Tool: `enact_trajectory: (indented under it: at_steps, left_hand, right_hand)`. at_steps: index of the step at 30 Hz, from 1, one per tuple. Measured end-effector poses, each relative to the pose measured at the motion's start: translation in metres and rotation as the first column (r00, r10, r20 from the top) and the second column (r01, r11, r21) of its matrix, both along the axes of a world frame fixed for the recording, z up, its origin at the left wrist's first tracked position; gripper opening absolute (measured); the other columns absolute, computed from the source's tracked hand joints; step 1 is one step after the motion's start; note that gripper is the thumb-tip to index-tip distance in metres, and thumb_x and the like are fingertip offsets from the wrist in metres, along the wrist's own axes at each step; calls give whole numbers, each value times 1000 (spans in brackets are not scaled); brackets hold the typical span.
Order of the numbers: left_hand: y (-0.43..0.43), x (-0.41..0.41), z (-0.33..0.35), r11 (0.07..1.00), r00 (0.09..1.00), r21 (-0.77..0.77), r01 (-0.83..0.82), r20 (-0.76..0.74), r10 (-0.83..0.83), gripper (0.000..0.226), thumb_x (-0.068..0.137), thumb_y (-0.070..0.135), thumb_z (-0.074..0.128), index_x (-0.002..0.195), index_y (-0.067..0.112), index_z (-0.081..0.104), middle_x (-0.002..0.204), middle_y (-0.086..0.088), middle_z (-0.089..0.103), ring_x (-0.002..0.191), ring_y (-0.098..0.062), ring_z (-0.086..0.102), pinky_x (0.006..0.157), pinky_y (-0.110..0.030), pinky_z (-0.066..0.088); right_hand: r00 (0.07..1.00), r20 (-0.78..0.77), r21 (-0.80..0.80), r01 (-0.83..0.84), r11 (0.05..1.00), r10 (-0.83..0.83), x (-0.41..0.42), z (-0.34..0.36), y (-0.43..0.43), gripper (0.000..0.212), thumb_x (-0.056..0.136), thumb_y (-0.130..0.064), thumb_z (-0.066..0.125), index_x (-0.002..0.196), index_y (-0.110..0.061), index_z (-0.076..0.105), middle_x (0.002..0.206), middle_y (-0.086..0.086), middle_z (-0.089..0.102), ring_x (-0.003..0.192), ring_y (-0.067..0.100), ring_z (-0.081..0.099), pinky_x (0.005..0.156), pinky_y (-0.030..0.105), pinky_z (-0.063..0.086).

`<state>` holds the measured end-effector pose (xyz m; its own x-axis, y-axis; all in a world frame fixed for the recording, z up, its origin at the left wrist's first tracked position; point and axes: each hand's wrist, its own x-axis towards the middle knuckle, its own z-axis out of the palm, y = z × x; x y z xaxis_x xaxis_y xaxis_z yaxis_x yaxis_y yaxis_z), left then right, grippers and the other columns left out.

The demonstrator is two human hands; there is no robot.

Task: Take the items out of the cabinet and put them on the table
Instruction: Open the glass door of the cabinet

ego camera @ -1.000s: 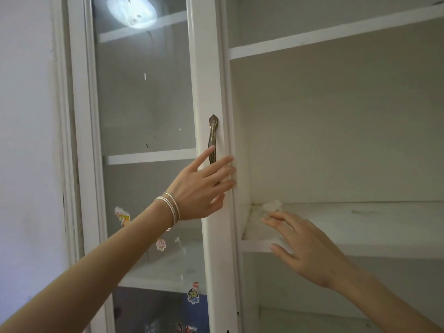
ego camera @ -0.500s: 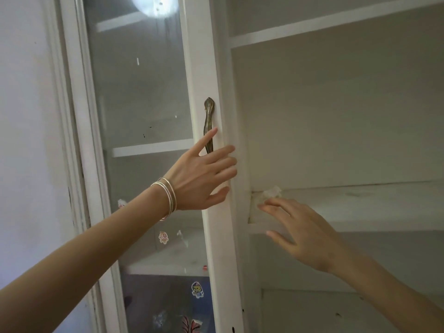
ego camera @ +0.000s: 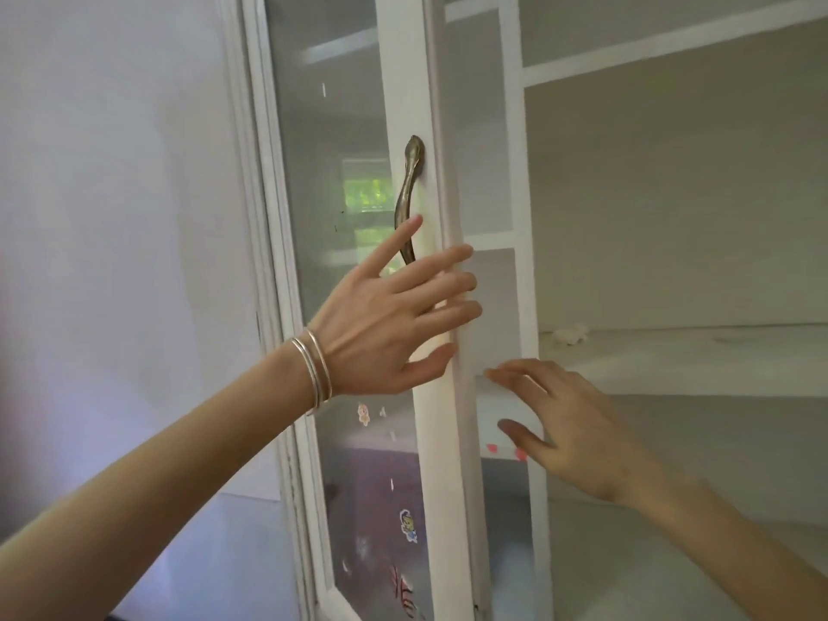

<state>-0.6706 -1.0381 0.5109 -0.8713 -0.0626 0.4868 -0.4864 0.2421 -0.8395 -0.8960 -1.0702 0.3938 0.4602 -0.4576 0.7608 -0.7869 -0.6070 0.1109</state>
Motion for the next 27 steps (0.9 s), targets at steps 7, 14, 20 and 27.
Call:
enact_trajectory:
  at_steps: [7,14,20,27]
  left_hand:
    - [49,39,-5,999,998,23,-31,-53,32,32,90,32,42,104,15,67,113,-6,63,131,-27,42,112,-57,15]
    - [95,77,-16,994,978,28,-101,-178,104,25,90,25,45,96,15,67,112,-5,63,130,-25,43,112,-56,18]
    - [123,99,-28,979,931,17,-201,-309,196,19,88,18,48,91,14,67,113,-5,64,132,-25,41,110,-57,22]
    - [148,133,-31,957,895,64,-282,-343,286,18,86,14,50,95,11,66,122,-6,61,134,-24,39,108,-53,28]
  right_hand:
    - [999,13,-29,-44,999,45,34,2,55,47,84,-43,43,124,-22,52,118,-1,57,107,17,54,85,33,46]
    - [994,-60,6,-91,996,91,56,8,97,46,85,-45,41,124,-23,52,119,-4,56,105,15,53,84,26,39]
    - [975,-132,46,-172,984,176,69,16,115,51,86,-49,36,128,-24,50,122,-4,55,109,14,52,88,29,41]
    - [955,-138,67,-255,965,262,83,20,132,53,85,-49,36,131,-25,48,120,-5,57,105,15,55,85,30,44]
